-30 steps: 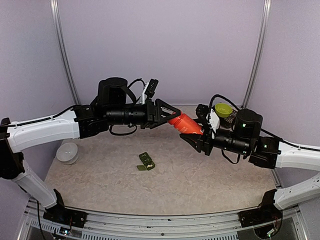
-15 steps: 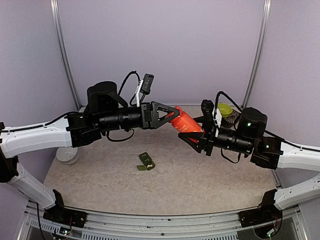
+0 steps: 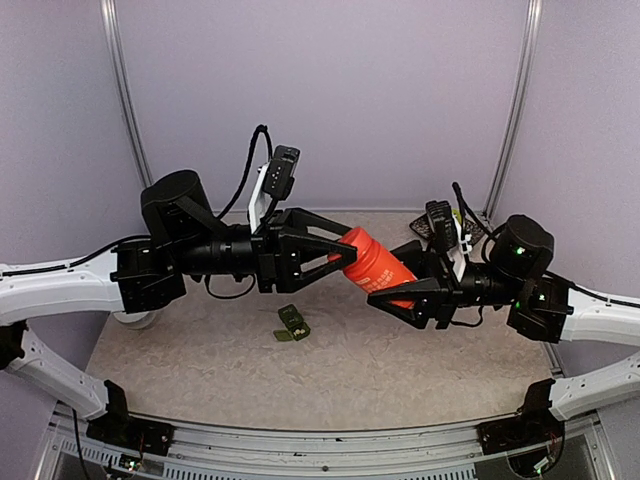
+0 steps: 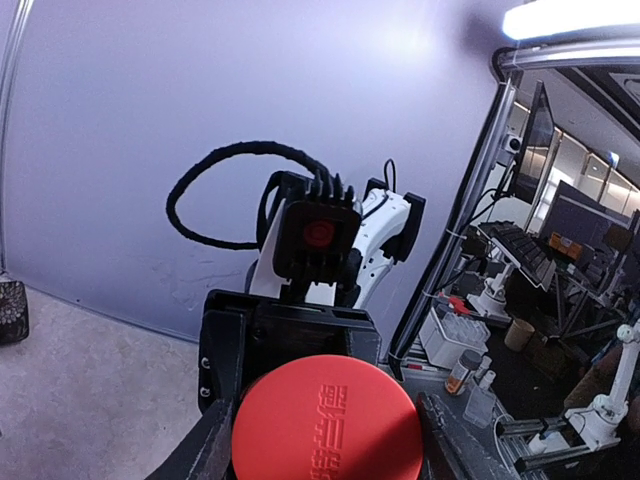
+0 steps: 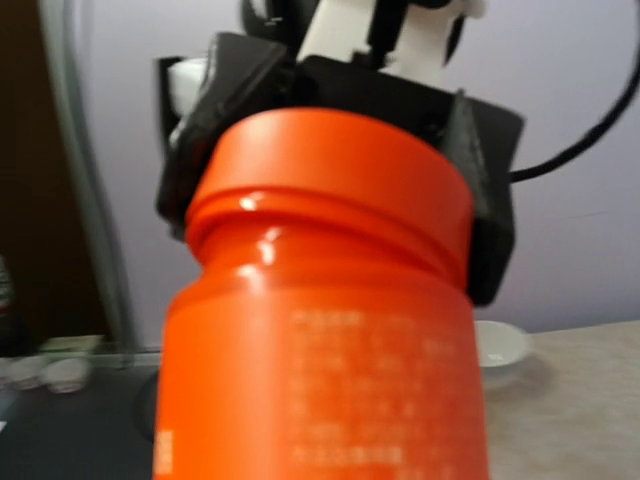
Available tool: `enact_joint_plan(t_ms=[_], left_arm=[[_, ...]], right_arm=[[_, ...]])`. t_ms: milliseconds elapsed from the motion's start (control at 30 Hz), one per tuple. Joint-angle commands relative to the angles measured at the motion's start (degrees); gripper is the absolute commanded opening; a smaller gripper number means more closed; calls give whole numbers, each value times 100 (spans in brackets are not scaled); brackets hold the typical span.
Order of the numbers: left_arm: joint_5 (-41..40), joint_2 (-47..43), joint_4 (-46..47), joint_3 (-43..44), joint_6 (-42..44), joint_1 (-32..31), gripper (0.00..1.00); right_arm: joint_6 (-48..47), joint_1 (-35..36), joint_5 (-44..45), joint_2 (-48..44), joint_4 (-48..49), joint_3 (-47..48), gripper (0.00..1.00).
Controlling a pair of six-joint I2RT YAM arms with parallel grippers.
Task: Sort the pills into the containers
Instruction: Screw the lid of the pill bottle onto the pill bottle.
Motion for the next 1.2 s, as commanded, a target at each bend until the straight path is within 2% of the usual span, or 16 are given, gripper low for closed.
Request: enact_joint_plan(t_ms=[0,600,1033,1167], left_arm=[[701,17,-456,-153,616,-370,37],[542,-62,-1342,32,1560,-440,40],[580,-146,-1635,87,1910,-442,41],[654,-123,-1673,126,1956,-436,41]], right_arm=[[557,51,-362,209,348,22,0],[1239,51,-1065,480,735,212,0],[1322,51,-1237,498,755,268,0],[1596,50,-1357,483,876,286,0]])
